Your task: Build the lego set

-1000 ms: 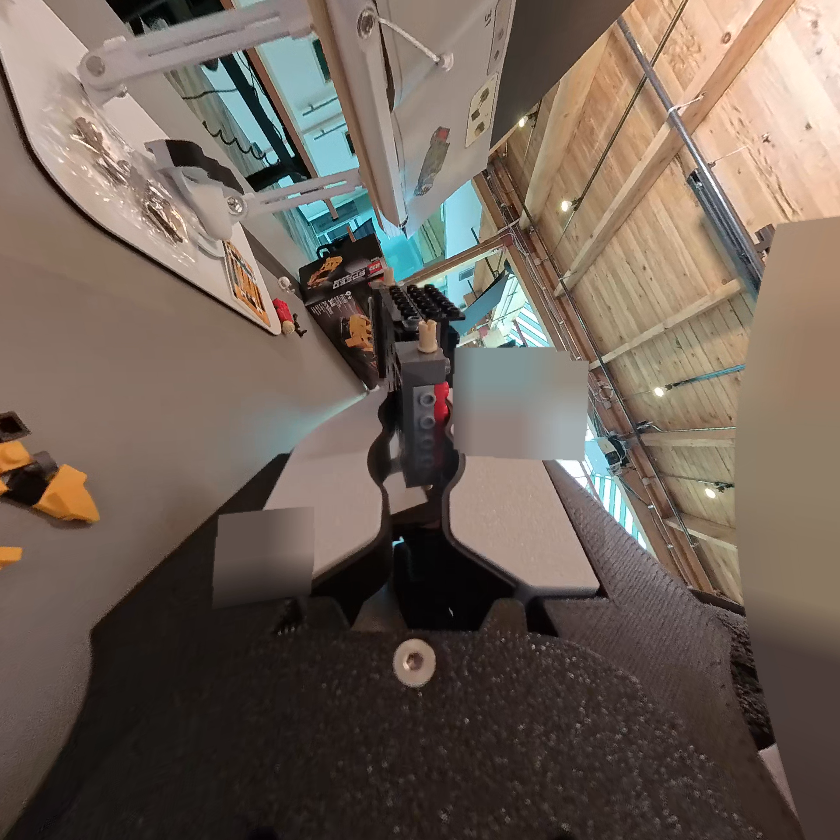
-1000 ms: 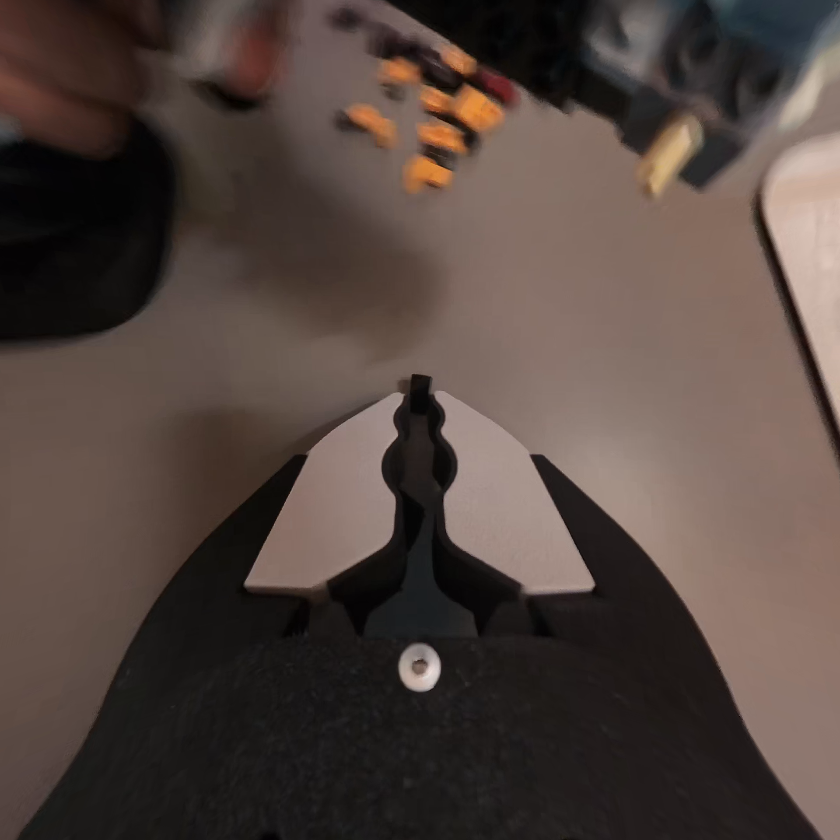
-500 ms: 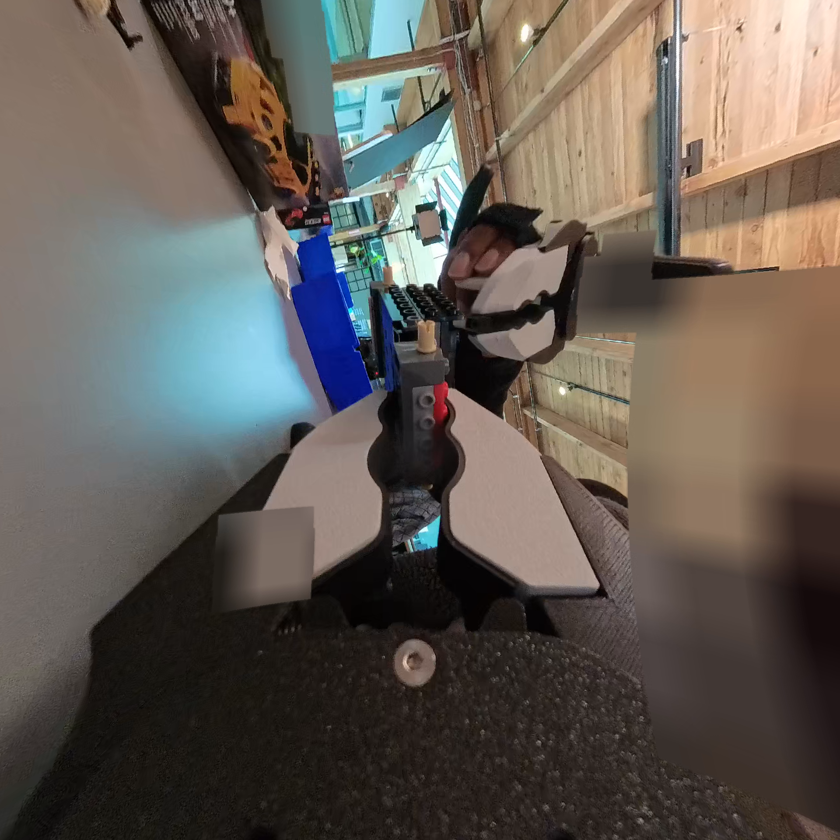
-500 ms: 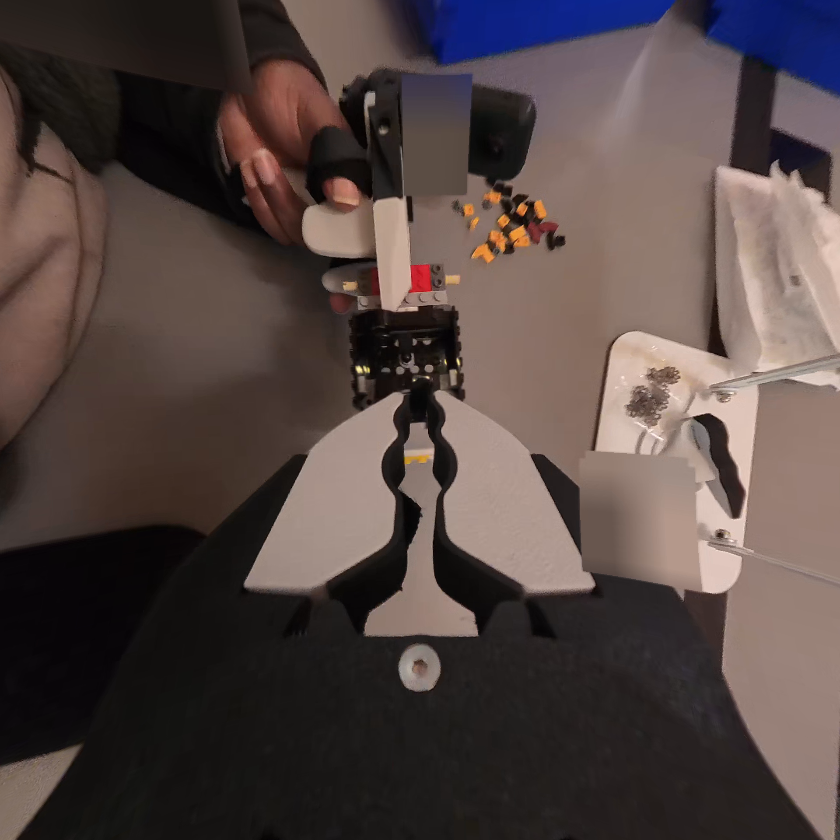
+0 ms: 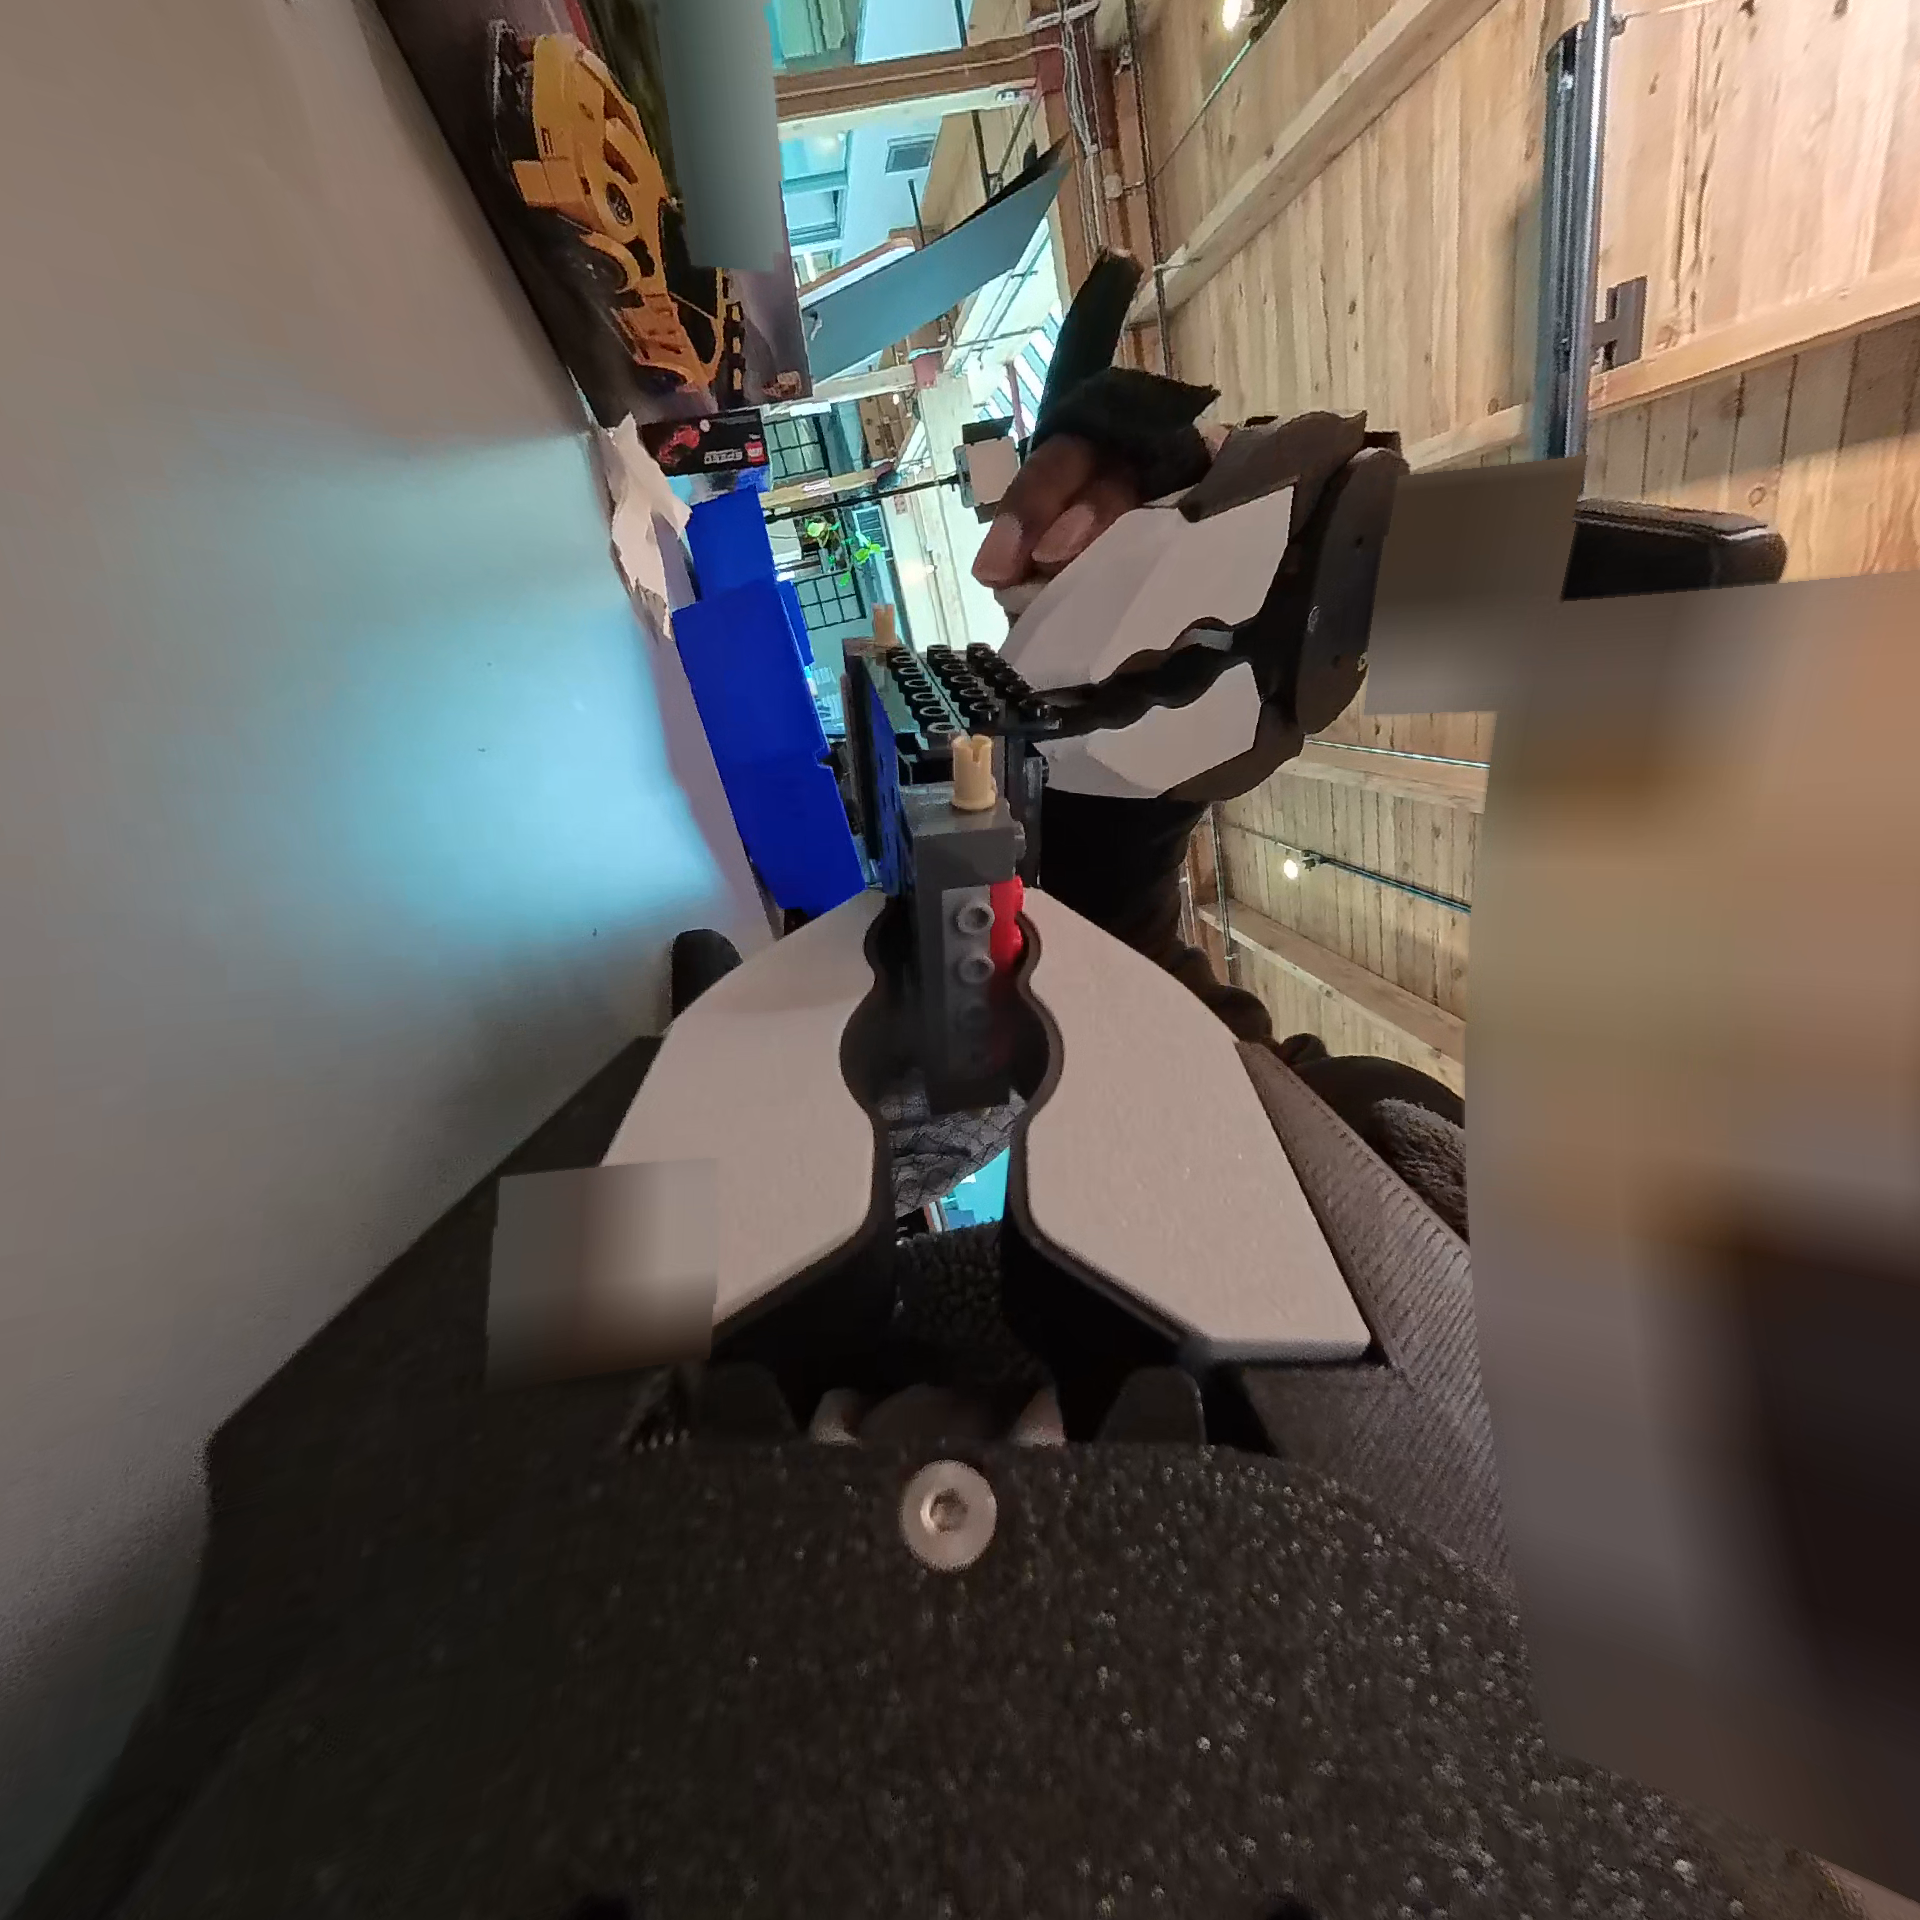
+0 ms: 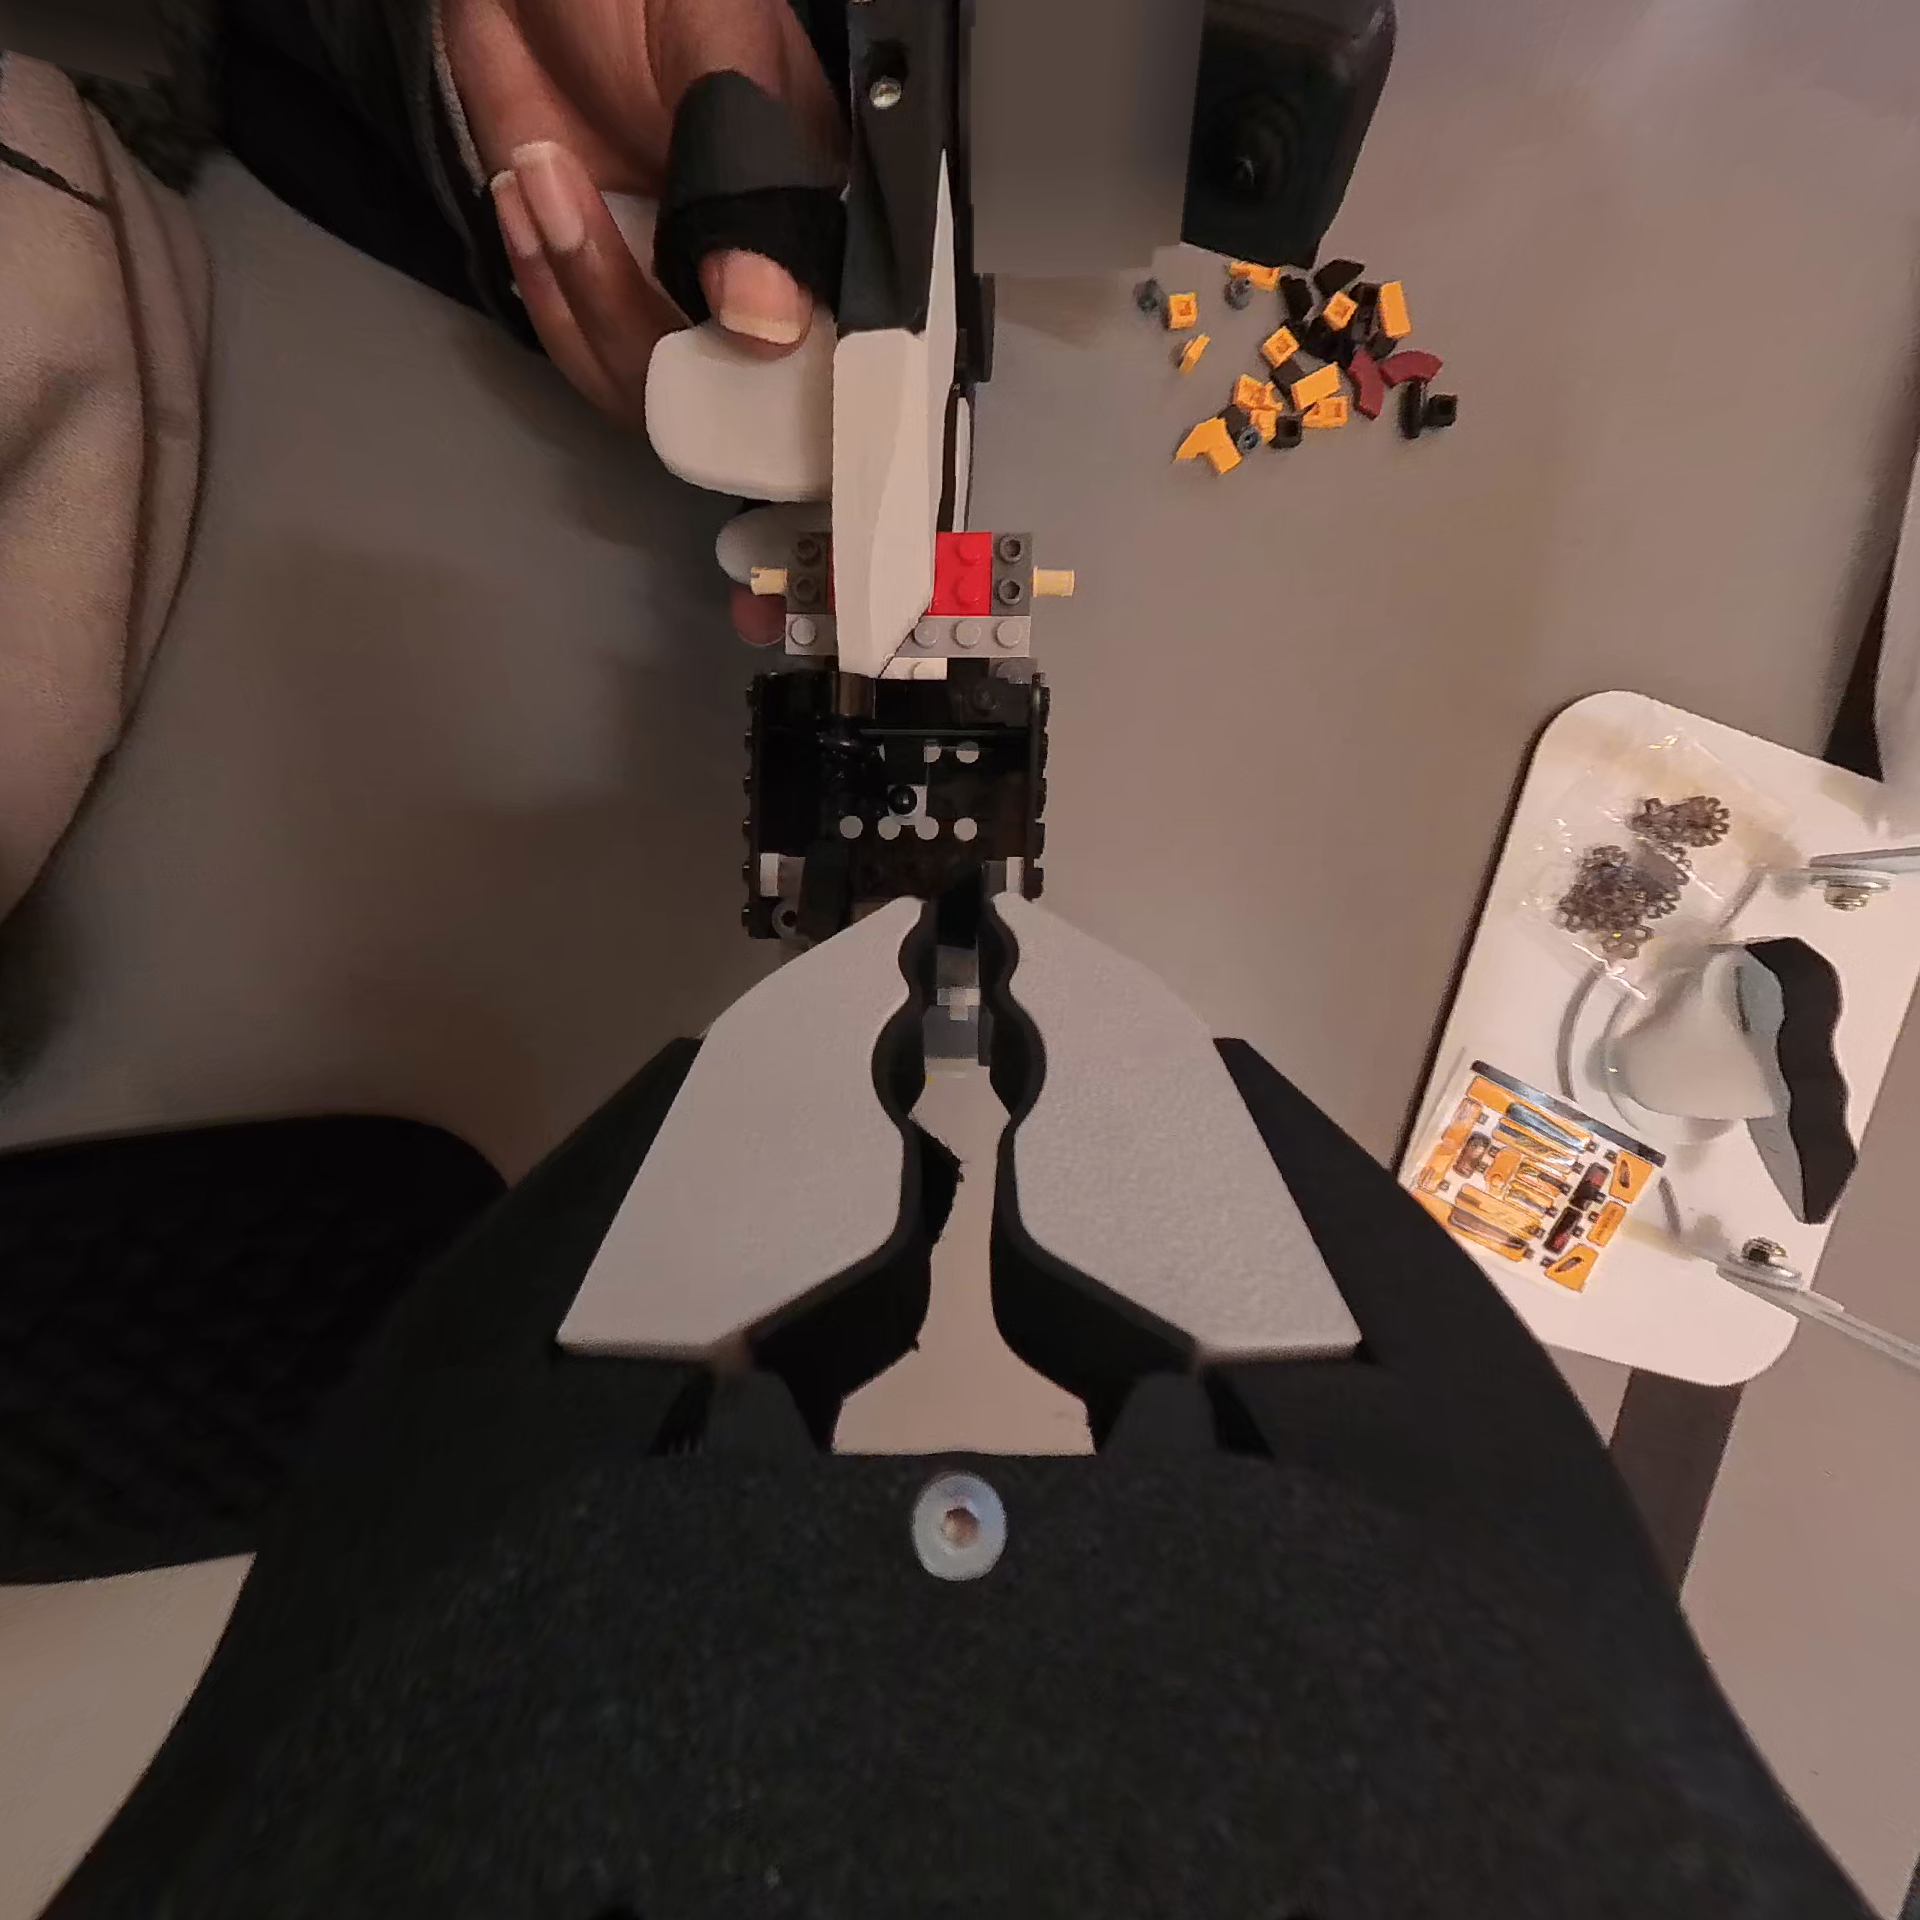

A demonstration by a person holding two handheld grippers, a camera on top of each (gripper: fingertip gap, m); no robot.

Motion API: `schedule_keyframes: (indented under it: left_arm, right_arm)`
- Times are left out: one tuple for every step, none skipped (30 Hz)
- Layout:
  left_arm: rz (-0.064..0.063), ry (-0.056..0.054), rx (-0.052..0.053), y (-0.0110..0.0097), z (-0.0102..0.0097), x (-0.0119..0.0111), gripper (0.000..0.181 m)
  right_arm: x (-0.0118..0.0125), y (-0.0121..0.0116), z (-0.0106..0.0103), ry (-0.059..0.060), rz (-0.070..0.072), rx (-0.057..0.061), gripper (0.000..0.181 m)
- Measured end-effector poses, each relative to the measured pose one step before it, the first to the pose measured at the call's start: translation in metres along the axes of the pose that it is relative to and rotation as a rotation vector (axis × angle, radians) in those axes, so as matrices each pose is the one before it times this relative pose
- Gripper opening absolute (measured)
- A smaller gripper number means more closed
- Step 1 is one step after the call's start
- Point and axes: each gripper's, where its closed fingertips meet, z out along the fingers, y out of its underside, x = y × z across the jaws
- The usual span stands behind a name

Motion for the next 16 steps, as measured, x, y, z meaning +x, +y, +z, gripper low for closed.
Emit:
schedule_keyframes:
  left_arm:
    - [0.0025,-0.0035,-0.0031,0.00054,0.00023,-0.0005,0.017]
    - [0.0005,-0.0009,-0.0033,0.00069,0.00037,-0.00025,0.018]
    - [0.0005,-0.0009,-0.0037,0.00067,0.00028,-0.00025,0.018]
    - [0.0005,-0.0017,-0.003,0.00063,0.00042,-0.00026,0.017]
    - [-0.0009,-0.0016,-0.0027,0.00063,0.00024,-0.0004,0.017]
    - [-0.0013,-0.0018,-0.0036,0.00061,0.00032,-0.00045,0.017]
    - [-0.0002,-0.0026,-0.0044,0.00084,0.00028,-0.00052,0.017]
    - [0.0006,-0.0026,-0.002,0.00056,0.00027,-0.00042,0.017]
    - [0.0001,-0.0008,-0.0008,0.00027,0.00006,-0.0002,0.017]
    - [-0.0008,0.0003,-0.0009,0.00021,-0.00002,0.0,0.017]
    - [-0.0007,0.0009,-0.001,0.00022,0.00012,0.00004,0.017]
    - [-0.0003,0.0007,-0.0011,0.00028,0.00008,0.00021,0.018]
    - [0.0005,-0.0003,-0.0002,0.00009,0.00007,0.00001,0.017]
    - [-0.0003,0.0003,0.0004,0.0001,0.00001,-0.00001,0.018]
    - [-0.0013,0.001,-0.0002,0.00012,0.00003,0.00013,0.017]
    - [-0.0008,0.0003,-0.0004,0.00021,0.00009,-0.00001,0.018]
  right_arm:
    - [-0.00021,0.00055,0.00049,-0.0017,-0.0032,-0.0085,0.007]
    - [-0.00001,-0.00011,0.00028,-0.0003,-0.0021,-0.0039,0.007]
    - [-0.00082,0.0001,0.00015,-0.0054,-0.0013,-0.0051,0.007]
    - [-0.00019,0.00028,0.00026,-0.0006,-0.0031,-0.0069,0.007]
    - [-0.00032,0.00061,0.00038,-0.0003,-0.0049,-0.0088,0.007]
    - [-0.00051,0.00069,0.00034,-0.0023,-0.0041,-0.0093,0.007]
    - [-0.00067,0.00061,0.00048,-0.0034,-0.0035,-0.0094,0.007]
    - [-0.00071,0.001,0.00026,-0.0035,-0.0035,-0.0115,0.007]
    - [-0.00012,0.00031,0.00006,0.0006,-0.0045,-0.0076,0.007]
    - [-0.00026,0.00044,-0.0002,-0.0019,-0.0022,-0.0083,0.007]
    - [-0.00017,0.00021,-0.00018,-0.0016,-0.0019,-0.0063,0.007]
    - [0.00002,-0.00013,-0.00013,0.0002,-0.0033,-0.0042,0.007]
    - [-0.00026,0.00036,-0.00006,-0.0015,-0.0026,-0.007,0.007]
    - [0.00014,0.00005,-0.00011,0.0014,-0.0019,-0.0047,0.007]
    - [-0.00002,0.00001,-0.00004,-0.0003,-0.0004,-0.0026,0.007]
    - [-0.00041,0.00024,0.00004,-0.0025,0.0001,-0.0044,0.008]
